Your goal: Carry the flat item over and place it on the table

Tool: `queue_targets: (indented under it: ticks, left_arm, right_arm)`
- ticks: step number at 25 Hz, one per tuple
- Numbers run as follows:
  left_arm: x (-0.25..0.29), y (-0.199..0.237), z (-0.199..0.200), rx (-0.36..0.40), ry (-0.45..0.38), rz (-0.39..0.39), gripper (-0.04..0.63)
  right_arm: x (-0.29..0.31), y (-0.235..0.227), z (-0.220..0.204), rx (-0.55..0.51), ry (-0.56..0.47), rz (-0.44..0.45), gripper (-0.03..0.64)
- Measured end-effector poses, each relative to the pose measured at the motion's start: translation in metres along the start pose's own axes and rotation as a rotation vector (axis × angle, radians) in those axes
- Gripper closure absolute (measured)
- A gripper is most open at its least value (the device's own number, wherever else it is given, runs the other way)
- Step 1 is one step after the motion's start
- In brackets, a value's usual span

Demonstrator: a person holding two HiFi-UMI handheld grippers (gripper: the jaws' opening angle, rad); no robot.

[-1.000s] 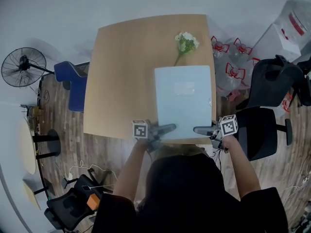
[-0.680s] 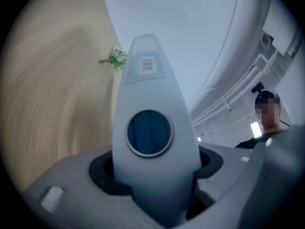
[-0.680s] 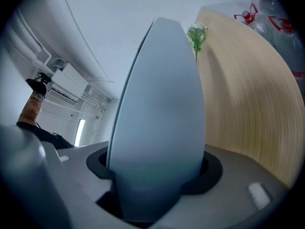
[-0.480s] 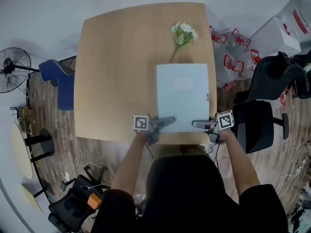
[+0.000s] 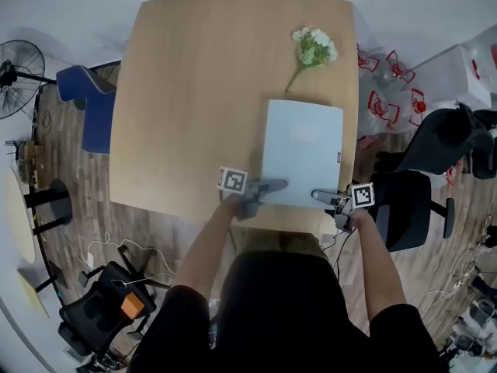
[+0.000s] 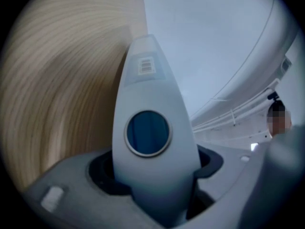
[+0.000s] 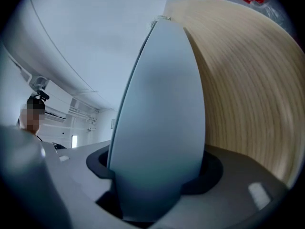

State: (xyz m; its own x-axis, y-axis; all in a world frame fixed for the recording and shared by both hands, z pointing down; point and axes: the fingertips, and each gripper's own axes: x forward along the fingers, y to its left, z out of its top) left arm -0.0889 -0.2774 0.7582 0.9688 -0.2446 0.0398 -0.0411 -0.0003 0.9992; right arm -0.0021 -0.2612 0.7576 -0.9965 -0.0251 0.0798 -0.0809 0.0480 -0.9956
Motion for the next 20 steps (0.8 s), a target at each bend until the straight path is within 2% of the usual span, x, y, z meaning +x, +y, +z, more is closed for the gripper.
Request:
queue_targets:
  ticks: [2,6,10,15,18,20]
  left_arm:
    - [-0.003,0.006,0.003,0.006,-0.002,0.023,0.255]
    - [-0.002,0.012,0.002,-0.018,-0.008,0.009,0.252]
    - [-0.002,0.025,0.004,0.026,-0.004,0.084,0.249]
    - [-0.001,0.029,0.003,0.003,-0.033,0.110,0.245]
    - [-0.001,0.032,0.002,0.009,-0.024,0.158,0.237]
    - [-0.002,0.033,0.001,0.020,-0.024,0.195,0.224]
  right_arm:
    - [0.002,-0.004,0.001,0.011,-0.002,-0.003,0.282]
    - [0.003,-0.011,0.000,0.015,0.013,-0.006,0.279]
    - [0.003,-0.021,-0.001,0.017,0.011,-0.049,0.264]
    - [0.004,-0.029,-0.001,0.031,-0.016,-0.107,0.239]
    - [0.003,-0.029,-0.001,0.037,-0.033,-0.119,0.236]
    - [0.001,-0.032,-0.004,0.048,-0.039,-0.158,0.232]
